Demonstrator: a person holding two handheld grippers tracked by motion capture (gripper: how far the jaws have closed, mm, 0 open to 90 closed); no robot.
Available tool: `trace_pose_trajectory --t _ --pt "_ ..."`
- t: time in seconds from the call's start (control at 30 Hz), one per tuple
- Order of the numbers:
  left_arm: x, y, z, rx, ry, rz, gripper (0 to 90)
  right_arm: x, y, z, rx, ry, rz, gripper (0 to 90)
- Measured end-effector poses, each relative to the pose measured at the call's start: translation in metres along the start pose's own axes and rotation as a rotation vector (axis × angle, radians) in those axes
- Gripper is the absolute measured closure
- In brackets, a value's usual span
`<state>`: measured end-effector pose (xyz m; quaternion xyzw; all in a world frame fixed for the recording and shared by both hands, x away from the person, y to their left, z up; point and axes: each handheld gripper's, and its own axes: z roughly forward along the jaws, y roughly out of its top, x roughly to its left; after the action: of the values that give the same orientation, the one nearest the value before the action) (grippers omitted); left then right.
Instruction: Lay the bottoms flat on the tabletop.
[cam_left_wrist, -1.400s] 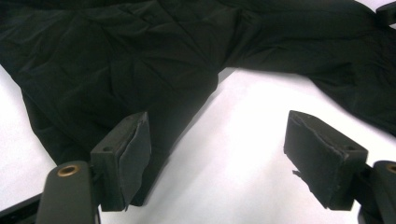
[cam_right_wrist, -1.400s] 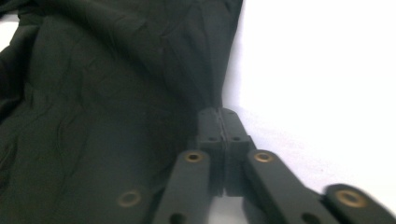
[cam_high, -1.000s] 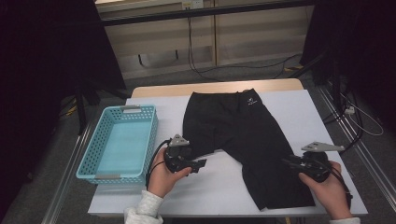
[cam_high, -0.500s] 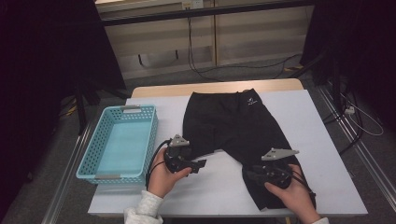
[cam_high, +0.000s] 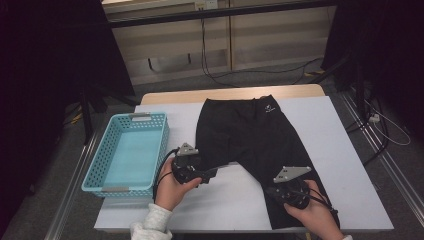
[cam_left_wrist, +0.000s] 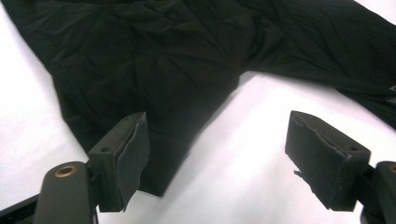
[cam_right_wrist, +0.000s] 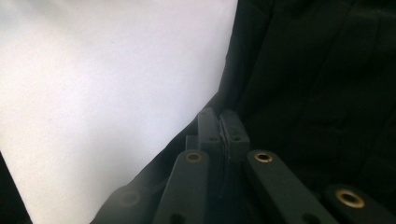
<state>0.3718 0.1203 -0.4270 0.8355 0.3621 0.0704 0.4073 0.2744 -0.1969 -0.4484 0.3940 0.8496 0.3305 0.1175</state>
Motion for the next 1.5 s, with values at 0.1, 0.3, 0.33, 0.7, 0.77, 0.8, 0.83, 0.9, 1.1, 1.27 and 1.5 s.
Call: trace_pose_trajectory --t 0.1,0.3,0.33,0.7,0.77,0.8,0.83,0.9,1.1,1.27,1.5 --pt "0.003 -0.001 0.001 -0.006 0.007 -0.003 22.9 -0.001 0.001 0.000 -0.020 -0.016 0.012 74.4" --pt "0.008 -0.003 0.009 -0.003 0.016 0.026 29.5 -0.008 0.002 0.001 -0.087 -0.037 0.040 57.4" --pt "0.008 -0.004 0.011 -0.009 0.021 0.024 31.1 -0.008 0.002 0.001 -0.097 -0.033 0.046 54.6" --pt "0.006 -0.007 0.038 0.020 0.050 0.078 53.8 -0.010 0.005 -0.001 -0.165 -0.078 0.058 40.5" --pt "0.006 -0.005 0.038 0.029 0.063 0.075 61.0 -0.011 0.003 -0.003 -0.163 -0.081 0.068 38.9" --pt "0.005 -0.005 0.039 0.029 0.070 0.070 64.9 -0.012 0.002 -0.003 -0.166 -0.085 0.072 38.5" --pt "0.005 -0.005 0.039 0.029 0.070 0.070 68.5 -0.013 0.001 -0.004 -0.170 -0.090 0.076 38.3" --pt "0.005 -0.004 0.039 0.032 0.076 0.069 75.0 -0.013 0.001 -0.005 -0.170 -0.092 0.078 38.2" --pt "0.005 -0.003 0.037 0.033 0.071 0.033 88.3 -0.012 0.000 -0.004 -0.167 -0.084 0.066 36.7" --pt "0.007 0.005 0.022 -0.024 0.046 -0.027 89.8 -0.013 0.000 -0.006 -0.174 -0.080 0.065 34.6" --pt "0.018 0.009 0.001 -0.093 0.044 -0.098 89.9 -0.013 0.001 -0.005 -0.175 -0.077 0.069 33.1"
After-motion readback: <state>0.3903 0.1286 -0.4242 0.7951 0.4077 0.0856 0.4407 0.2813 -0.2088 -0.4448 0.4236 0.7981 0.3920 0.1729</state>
